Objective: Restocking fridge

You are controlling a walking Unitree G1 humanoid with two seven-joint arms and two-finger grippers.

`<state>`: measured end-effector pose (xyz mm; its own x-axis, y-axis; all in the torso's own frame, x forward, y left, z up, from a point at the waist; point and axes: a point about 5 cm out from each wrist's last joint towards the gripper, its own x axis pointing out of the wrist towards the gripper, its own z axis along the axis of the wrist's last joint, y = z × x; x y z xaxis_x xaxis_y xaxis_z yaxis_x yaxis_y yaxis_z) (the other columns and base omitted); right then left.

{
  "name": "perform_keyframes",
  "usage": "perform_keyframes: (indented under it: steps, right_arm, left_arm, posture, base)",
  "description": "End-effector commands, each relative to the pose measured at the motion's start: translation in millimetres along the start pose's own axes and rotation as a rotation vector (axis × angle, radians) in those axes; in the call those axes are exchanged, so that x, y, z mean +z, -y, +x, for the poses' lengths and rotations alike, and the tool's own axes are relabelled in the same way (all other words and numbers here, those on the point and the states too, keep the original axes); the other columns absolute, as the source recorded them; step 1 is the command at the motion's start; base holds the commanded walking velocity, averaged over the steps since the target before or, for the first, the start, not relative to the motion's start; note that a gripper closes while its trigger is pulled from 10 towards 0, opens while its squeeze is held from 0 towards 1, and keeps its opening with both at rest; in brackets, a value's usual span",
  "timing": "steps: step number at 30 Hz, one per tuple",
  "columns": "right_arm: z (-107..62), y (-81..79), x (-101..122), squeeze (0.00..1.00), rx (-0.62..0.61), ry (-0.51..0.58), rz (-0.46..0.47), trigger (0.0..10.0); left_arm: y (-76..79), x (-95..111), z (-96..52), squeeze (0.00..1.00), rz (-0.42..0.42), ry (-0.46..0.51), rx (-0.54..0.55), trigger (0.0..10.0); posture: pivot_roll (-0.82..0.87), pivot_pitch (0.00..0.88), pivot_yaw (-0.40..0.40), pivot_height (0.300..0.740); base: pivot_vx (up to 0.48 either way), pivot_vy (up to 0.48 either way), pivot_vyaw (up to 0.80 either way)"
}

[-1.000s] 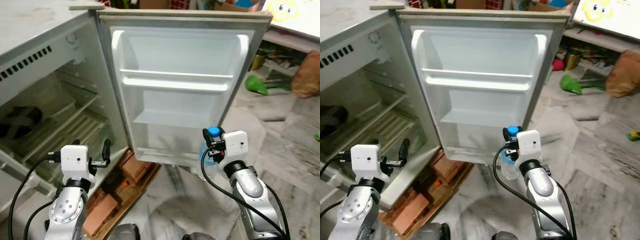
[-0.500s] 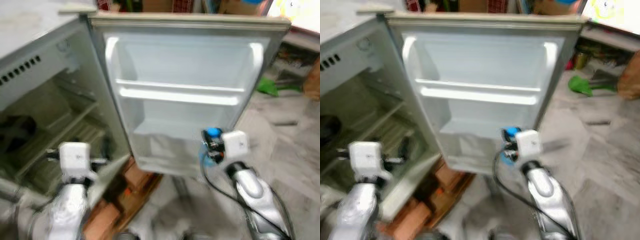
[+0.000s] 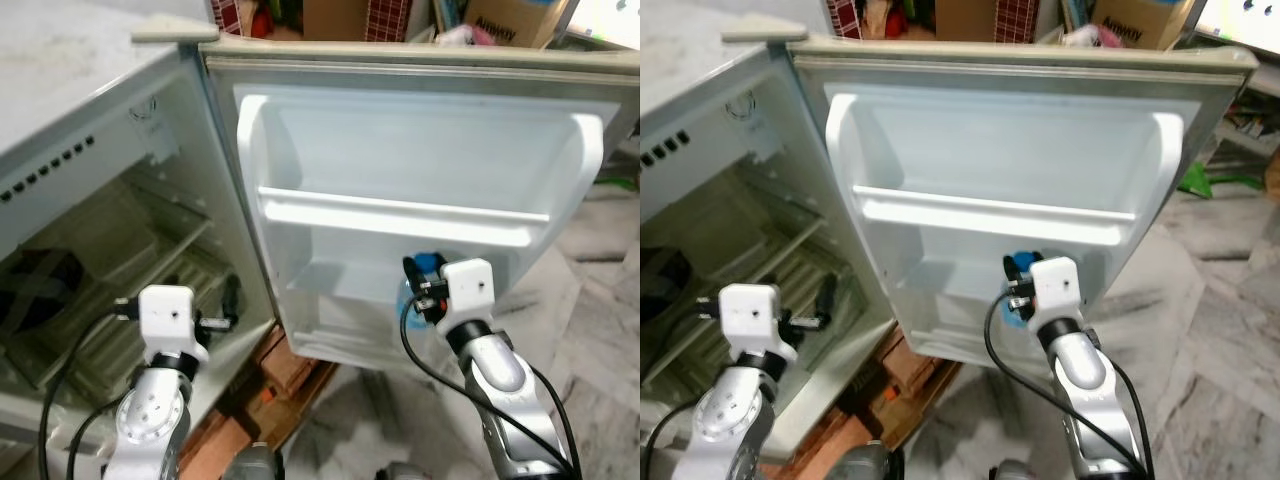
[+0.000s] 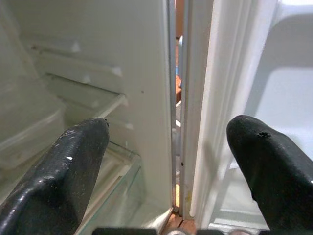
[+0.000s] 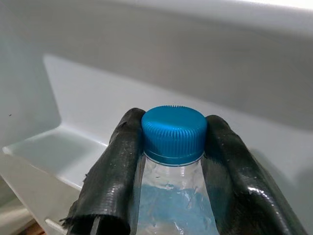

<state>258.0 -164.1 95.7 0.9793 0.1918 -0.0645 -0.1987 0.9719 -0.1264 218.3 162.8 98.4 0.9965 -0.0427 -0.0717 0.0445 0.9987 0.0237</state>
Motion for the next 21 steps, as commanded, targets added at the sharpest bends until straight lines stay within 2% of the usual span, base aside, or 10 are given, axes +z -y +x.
perform_keyframes:
  steps: [1, 13, 21]
  right_arm:
    - [2.7, -3.3, 6.3, 0.00, 0.016, 0.032, 0.006, 10.0]
    - [7.1, -4.4, 7.3, 0.00, 0.019, 0.041, 0.003, 10.0]
    - [10.5, -4.1, 9.1, 0.00, 0.016, 0.047, -0.004, 10.0]
  left_arm:
    - [-4.1, -2.6, -2.3, 0.00, 0.017, -0.021, 0.010, 10.0]
    - [-4.4, -0.8, 1.4, 0.00, 0.038, -0.010, 0.032, 10.0]
    - [-1.1, -1.1, 2.9, 0.00, 0.023, -0.021, -0.002, 10.0]
  posture:
    - [0.08, 0.118, 0.019, 0.725]
    - [0.09, 0.114, 0.019, 0.645]
    - [0.08, 0.118, 0.022, 0.645]
  base:
    - [0.000, 0.000, 0.00]
    - [0.000, 0.000, 0.00]
    - [0.000, 0.000, 0.00]
